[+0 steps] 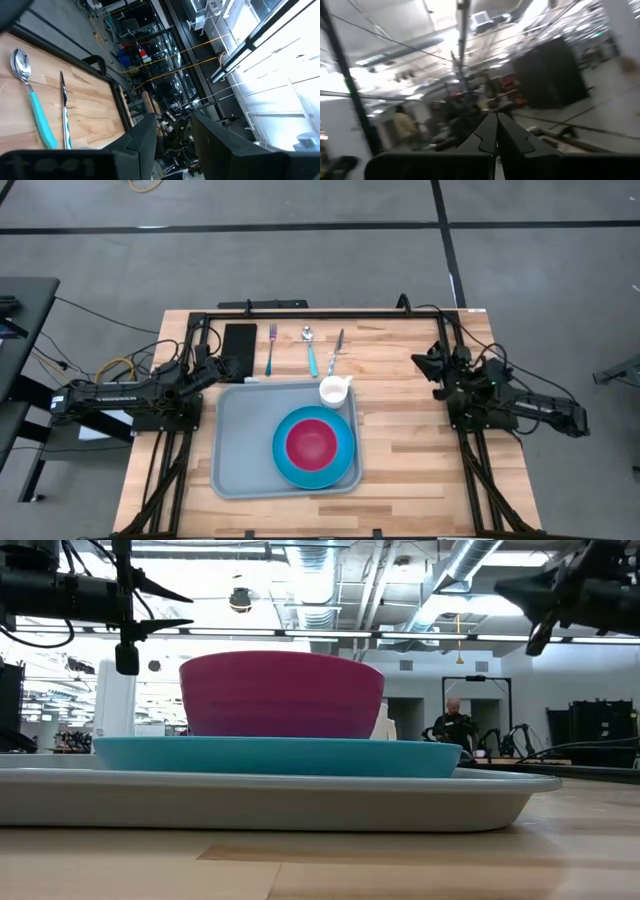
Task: Set up tray
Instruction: Put the black napkin on the gray serving tray to the right of the blue plate
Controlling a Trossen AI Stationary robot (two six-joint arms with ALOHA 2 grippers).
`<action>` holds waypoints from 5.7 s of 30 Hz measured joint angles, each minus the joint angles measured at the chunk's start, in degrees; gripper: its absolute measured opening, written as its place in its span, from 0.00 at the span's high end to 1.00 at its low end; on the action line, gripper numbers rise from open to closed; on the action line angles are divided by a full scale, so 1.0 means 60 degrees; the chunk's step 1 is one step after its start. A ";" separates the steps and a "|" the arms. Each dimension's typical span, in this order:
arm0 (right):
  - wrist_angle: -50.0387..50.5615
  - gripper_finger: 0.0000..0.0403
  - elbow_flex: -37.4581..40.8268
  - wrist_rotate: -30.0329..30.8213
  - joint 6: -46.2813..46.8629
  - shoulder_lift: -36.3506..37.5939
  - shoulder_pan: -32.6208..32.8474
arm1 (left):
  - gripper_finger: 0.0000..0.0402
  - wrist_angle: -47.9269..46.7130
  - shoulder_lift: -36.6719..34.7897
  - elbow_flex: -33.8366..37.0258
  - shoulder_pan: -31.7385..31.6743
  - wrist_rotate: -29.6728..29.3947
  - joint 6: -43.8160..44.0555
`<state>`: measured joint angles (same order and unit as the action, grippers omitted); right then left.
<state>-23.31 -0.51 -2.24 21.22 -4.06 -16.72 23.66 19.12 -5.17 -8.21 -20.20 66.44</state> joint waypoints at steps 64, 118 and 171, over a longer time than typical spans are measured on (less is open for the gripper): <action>0.3676 0.99 0.0004 0.1133 -0.0111 -0.0014 -0.0165 | 0.69 -1.0556 0.8525 -0.6033 -0.3341 0.3389 -0.2597; 0.3673 0.99 0.0004 0.1129 -0.0111 -0.0018 -0.0165 | 0.87 -1.1257 1.2271 -0.6834 -0.4444 0.2636 -0.3806; 0.3673 0.99 0.0005 0.1126 -0.0111 -0.0017 -0.0162 | 1.00 -1.5773 1.2231 -0.9398 0.0567 0.7127 -0.0683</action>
<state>-1.28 -0.48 4.51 20.56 -4.16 -17.69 -70.97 92.51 -61.56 -4.81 22.56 62.34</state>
